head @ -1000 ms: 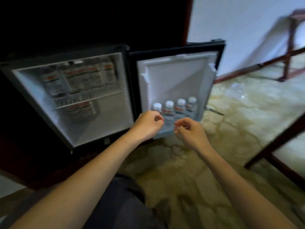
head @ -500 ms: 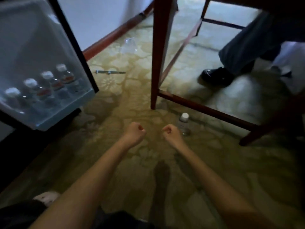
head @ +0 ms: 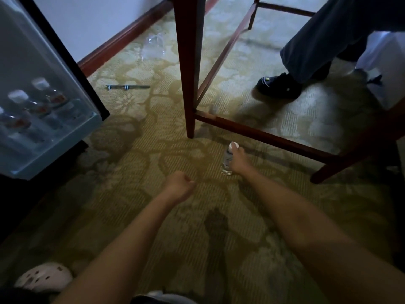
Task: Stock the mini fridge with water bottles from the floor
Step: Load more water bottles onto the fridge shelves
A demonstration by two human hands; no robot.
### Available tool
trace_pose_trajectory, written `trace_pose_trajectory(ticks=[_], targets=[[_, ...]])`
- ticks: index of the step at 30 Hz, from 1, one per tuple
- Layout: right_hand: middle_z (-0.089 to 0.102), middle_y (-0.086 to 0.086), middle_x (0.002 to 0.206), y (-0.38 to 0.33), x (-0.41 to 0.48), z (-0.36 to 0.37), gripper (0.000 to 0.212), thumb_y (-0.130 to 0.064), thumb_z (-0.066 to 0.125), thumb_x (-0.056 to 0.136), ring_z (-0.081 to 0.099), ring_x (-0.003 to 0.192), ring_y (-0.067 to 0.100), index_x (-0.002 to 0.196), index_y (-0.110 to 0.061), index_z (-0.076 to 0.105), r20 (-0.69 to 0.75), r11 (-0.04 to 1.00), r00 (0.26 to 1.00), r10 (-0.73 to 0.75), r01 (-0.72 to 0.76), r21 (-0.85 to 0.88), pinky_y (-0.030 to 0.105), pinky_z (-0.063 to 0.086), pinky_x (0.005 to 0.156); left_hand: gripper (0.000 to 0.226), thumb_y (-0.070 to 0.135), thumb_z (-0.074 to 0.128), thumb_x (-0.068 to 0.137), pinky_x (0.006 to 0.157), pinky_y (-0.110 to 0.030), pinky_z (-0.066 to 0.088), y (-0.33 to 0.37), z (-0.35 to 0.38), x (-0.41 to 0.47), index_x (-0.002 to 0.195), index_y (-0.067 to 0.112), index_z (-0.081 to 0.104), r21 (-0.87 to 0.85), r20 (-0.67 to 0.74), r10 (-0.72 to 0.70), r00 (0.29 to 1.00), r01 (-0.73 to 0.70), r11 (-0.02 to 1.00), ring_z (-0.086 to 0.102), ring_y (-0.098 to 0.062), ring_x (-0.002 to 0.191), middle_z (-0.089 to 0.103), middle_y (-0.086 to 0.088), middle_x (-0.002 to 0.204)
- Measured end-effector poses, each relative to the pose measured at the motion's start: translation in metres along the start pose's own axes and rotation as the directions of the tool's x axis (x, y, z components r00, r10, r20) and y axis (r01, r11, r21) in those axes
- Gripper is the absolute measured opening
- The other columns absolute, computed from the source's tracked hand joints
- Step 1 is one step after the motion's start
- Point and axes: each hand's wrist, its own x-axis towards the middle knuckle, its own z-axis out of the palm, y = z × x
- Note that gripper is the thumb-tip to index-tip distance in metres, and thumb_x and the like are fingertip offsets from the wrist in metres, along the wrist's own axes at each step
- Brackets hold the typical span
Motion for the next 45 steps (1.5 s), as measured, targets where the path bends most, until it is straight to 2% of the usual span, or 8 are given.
trace_pose_trajectory(ticks=[9, 14, 18, 24, 27, 30, 35, 45], targets=[[0.031, 0.017, 0.141, -0.007, 0.007, 0.005, 0.04, -0.01, 0.044, 0.093, 0.037, 0.127, 0.038, 0.133, -0.013, 0.039, -0.09, 0.999, 0.996, -0.007, 0.003, -0.047, 0.045, 0.035, 0.103, 0.022, 0.008, 0.049, 0.087, 0.066, -0.03, 0.041, -0.008, 0.014, 0.005, 0.071, 0.0, 0.063, -0.063, 0.007, 0.03, 1.0, -0.029, 0.998, 0.06, -0.031, 0.076, 0.06, -0.027, 0.078], [0.041, 0.017, 0.139, 0.002, -0.013, 0.022, 0.046, -0.024, 0.052, 0.09, 0.047, 0.122, 0.033, 0.133, -0.02, 0.035, 0.064, 0.972, 0.99, -0.128, 0.138, -0.189, 0.048, 0.041, 0.102, 0.023, 0.007, 0.05, 0.087, 0.075, -0.035, 0.047, -0.02, 0.011, -0.001, 0.092, -0.009, 0.065, -0.037, 0.007, 0.07, 0.998, -0.07, 0.997, 0.061, -0.031, 0.085, 0.062, -0.026, 0.088], [0.048, 0.015, 0.133, -0.022, -0.029, 0.018, 0.05, -0.022, 0.057, 0.089, 0.047, 0.122, 0.03, 0.135, -0.013, 0.038, -0.061, 0.995, 0.994, -0.094, 0.092, -0.043, 0.041, 0.041, 0.1, 0.023, 0.012, 0.053, 0.088, 0.079, -0.032, 0.048, -0.033, 0.007, -0.007, 0.1, -0.003, 0.066, 0.033, 0.042, 0.072, 0.996, -0.074, 0.997, 0.061, -0.026, 0.088, 0.064, -0.018, 0.094], [0.061, 0.006, 0.097, -0.095, -0.067, 0.014, 0.02, -0.02, 0.07, 0.075, 0.059, 0.093, 0.021, 0.088, -0.015, 0.055, -0.032, 0.938, 0.967, -0.254, 0.255, 0.236, 0.036, 0.054, 0.076, 0.051, 0.012, 0.063, 0.085, 0.083, -0.024, 0.043, -0.057, -0.024, -0.023, 0.132, 0.004, 0.045, -0.041, 0.067, 0.044, 0.997, -0.041, 0.998, 0.055, -0.022, 0.106, 0.055, -0.012, 0.123], [0.056, -0.004, 0.082, -0.152, -0.098, 0.016, 0.023, -0.017, 0.074, 0.071, 0.055, 0.077, 0.01, 0.08, -0.018, 0.053, 0.018, 0.863, 0.898, -0.439, 0.416, 0.287, 0.02, 0.044, 0.06, 0.058, 0.007, 0.065, 0.082, 0.084, -0.022, 0.048, -0.078, -0.051, -0.033, 0.134, 0.001, 0.041, -0.065, 0.031, 0.018, 0.999, -0.016, 0.998, 0.056, -0.021, 0.108, 0.055, -0.013, 0.13], [0.058, -0.002, 0.08, -0.201, -0.116, 0.016, 0.023, -0.013, 0.075, 0.069, 0.054, 0.074, 0.01, 0.08, -0.017, 0.055, 0.054, 0.773, 0.81, -0.583, 0.534, 0.343, 0.028, 0.045, 0.063, 0.047, 0.0, 0.065, 0.081, 0.074, -0.008, 0.048, -0.087, -0.079, -0.044, 0.126, 0.0, 0.052, -0.163, -0.032, 0.055, 0.998, -0.06, 0.985, 0.054, -0.016, 0.102, 0.058, -0.009, 0.123], [0.057, -0.01, 0.074, -0.31, -0.145, 0.025, 0.025, -0.01, 0.073, 0.069, 0.052, 0.068, 0.002, 0.073, -0.025, 0.054, 0.253, 0.611, 0.558, -0.79, 0.691, 0.386, 0.018, 0.043, 0.06, 0.059, 0.009, 0.075, 0.071, 0.1, -0.036, 0.046, -0.14, -0.159, -0.071, 0.124, 0.015, 0.05, -0.149, -0.153, -0.052, 0.987, 0.029, 0.988, 0.055, -0.023, 0.116, 0.057, -0.006, 0.125], [0.063, -0.004, 0.088, -0.475, -0.194, 0.065, 0.025, -0.005, 0.069, 0.077, 0.059, 0.082, 0.007, 0.089, -0.026, 0.06, 0.386, 0.501, 0.326, -0.863, 0.654, 0.567, 0.018, 0.048, 0.07, 0.05, 0.018, 0.079, 0.067, 0.084, -0.026, 0.048, -0.238, -0.283, -0.143, 0.11, 0.027, 0.056, -0.246, -0.381, -0.062, 0.922, -0.037, 0.969, 0.058, -0.011, 0.096, 0.061, 0.006, 0.104]])
